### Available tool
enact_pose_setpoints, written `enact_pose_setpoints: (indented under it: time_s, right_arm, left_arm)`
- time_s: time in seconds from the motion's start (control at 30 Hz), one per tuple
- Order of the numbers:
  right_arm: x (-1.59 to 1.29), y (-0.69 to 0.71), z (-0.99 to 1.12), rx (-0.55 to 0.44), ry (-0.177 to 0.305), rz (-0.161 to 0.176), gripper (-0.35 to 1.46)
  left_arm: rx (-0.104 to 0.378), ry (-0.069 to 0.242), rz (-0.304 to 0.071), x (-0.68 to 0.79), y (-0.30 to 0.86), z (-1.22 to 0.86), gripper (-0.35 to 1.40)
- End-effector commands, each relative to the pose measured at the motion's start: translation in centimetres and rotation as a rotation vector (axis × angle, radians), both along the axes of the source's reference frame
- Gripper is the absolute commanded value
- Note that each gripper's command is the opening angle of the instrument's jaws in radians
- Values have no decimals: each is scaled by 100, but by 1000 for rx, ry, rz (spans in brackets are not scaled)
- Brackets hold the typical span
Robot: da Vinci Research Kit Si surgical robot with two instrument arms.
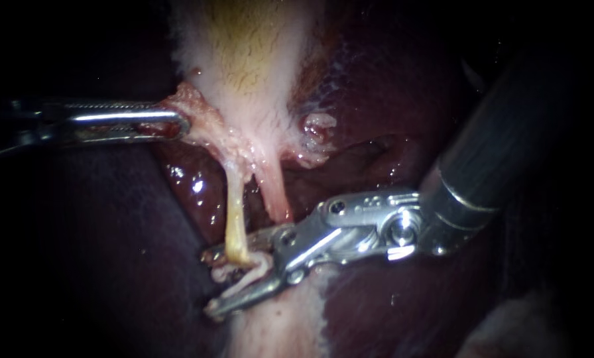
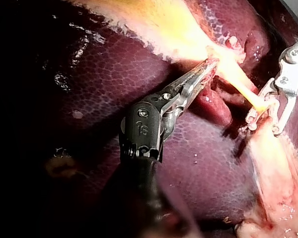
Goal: Clipping second clip left tube
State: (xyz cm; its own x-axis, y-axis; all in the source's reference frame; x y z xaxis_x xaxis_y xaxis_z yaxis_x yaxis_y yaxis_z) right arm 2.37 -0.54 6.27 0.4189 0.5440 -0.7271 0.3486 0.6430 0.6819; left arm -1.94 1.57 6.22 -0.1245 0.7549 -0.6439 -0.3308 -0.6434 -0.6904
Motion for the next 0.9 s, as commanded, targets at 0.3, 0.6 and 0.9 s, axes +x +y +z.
enact_pose_setpoints:
  time_s: [0.3, 0.6, 0.9]
  right_arm:
    - [-6, 8, 1, 2, -15, 12, -1]
    - [-13, 15, 2, 41, -93, -7, -35]
    - [-14, 16, 3, 34, -108, -13, -35]
  left_arm:
    - [0, 0, 0, 0, 0, 0, -35]
    - [0, 0, 0, 0, 0, 0, -35]
    - [0, 0, 0, 0, 0, 1, -35]
